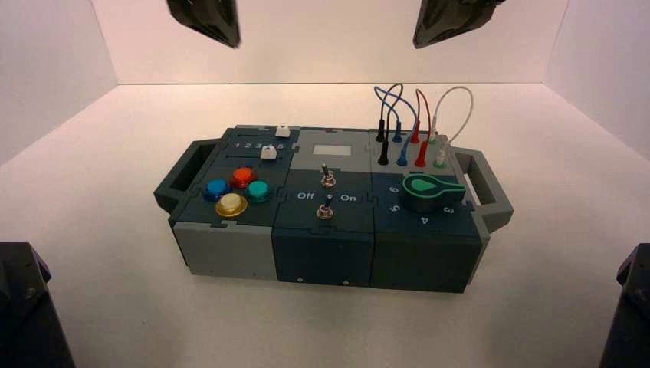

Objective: Move the top slider to position 3.

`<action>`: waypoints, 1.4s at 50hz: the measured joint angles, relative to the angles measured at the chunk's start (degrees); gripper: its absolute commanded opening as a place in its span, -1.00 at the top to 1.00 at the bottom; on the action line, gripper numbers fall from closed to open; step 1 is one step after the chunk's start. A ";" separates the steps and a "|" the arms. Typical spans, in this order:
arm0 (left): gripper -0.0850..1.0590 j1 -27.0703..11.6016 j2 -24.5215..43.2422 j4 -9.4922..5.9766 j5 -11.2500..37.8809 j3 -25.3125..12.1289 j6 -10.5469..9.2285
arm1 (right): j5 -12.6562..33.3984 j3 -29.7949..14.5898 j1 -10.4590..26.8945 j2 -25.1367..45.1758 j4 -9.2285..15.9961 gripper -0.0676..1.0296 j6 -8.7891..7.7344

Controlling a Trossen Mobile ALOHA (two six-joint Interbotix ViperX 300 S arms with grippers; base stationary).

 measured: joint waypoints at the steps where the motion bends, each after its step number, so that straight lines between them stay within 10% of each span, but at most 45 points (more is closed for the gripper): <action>1: 0.91 -0.26 0.35 0.00 0.00 -0.18 -0.26 | 0.09 -0.09 0.00 0.00 0.00 0.92 0.00; 22: 0.91 -1.67 2.99 0.00 0.44 -0.62 -2.02 | 1.58 -2.02 4.57 2.99 1.49 0.92 0.00; 39: 0.91 6.06 0.88 0.88 1.49 3.08 -1.93 | 2.11 -5.10 5.89 8.88 2.46 0.92 0.00; 70: 0.91 9.23 -2.81 1.05 2.55 5.19 -1.49 | 4.66 -15.29 9.58 23.03 5.98 0.92 0.00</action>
